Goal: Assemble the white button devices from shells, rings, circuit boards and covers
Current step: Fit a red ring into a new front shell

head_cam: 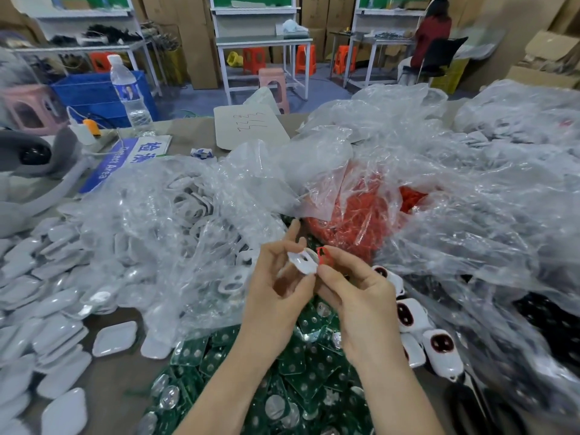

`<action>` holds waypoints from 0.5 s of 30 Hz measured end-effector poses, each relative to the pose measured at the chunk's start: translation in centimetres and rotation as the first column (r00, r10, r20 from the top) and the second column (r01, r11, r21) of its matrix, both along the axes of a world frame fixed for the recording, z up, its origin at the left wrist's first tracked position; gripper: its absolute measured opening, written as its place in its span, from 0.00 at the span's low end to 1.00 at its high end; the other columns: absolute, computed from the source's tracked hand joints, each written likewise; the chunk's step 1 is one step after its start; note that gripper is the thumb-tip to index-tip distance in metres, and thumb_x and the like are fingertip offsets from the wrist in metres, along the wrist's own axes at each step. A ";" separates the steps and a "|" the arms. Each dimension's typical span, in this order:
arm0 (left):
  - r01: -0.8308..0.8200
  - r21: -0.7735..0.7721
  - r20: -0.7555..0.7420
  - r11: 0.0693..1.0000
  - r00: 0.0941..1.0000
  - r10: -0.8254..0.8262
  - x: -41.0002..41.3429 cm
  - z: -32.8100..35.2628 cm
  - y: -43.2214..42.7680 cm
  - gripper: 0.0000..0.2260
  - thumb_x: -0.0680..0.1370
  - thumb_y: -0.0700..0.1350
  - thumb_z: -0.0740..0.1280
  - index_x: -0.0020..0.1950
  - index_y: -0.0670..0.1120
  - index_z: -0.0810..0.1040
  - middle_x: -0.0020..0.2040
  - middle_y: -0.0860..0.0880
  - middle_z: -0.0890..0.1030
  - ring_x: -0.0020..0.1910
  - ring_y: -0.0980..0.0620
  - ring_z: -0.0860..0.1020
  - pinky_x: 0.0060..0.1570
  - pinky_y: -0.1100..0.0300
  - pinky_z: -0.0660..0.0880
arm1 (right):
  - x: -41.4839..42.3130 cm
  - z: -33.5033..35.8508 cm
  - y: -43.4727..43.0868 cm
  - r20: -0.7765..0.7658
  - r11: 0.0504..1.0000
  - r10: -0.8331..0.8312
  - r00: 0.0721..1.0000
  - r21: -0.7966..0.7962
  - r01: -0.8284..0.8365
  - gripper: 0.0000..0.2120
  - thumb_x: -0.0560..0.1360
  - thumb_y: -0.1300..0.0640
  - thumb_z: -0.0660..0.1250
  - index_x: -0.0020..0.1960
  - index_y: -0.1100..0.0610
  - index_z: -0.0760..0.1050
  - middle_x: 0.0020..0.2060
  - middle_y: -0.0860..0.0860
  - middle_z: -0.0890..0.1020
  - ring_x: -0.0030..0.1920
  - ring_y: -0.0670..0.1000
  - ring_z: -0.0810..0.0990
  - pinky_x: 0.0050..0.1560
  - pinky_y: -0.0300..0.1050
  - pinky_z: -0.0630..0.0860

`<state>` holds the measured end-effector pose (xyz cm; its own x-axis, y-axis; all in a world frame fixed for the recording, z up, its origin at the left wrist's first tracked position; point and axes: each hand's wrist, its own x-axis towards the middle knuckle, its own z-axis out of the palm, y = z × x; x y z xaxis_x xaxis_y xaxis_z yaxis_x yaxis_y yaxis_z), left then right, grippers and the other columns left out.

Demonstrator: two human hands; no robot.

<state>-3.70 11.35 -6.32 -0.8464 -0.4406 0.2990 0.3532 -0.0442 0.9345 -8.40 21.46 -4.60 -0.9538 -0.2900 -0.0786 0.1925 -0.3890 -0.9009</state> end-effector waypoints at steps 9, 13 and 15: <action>0.085 0.383 0.185 0.920 0.968 -0.167 -0.2 0.2 -1.7 0.17 0.78 0.32 0.64 0.65 0.47 0.76 0.51 0.42 0.85 0.47 0.50 0.83 0.46 0.61 0.80 | -1.4 0.6 1.5 -0.543 0.882 0.217 0.811 0.466 0.076 0.19 0.72 0.67 0.72 0.50 0.43 0.82 0.47 0.39 0.78 0.48 0.39 0.81 0.47 0.26 0.73; 0.126 0.308 0.222 0.943 0.954 -0.200 -0.1 0.2 -1.7 0.15 0.78 0.31 0.63 0.61 0.44 0.79 0.52 0.42 0.85 0.49 0.49 0.84 0.47 0.61 0.80 | -1.6 0.5 1.5 -0.494 0.878 0.228 0.839 0.477 0.043 0.16 0.71 0.66 0.73 0.51 0.46 0.83 0.45 0.40 0.78 0.46 0.40 0.81 0.45 0.27 0.74; 0.110 0.266 0.223 0.958 0.959 -0.172 -0.1 0.1 -1.3 0.14 0.78 0.31 0.64 0.59 0.44 0.79 0.50 0.43 0.85 0.49 0.49 0.84 0.48 0.59 0.80 | -1.6 0.4 1.5 -0.507 0.890 0.179 0.843 0.450 0.081 0.16 0.71 0.65 0.74 0.50 0.45 0.82 0.45 0.39 0.79 0.44 0.41 0.82 0.44 0.29 0.75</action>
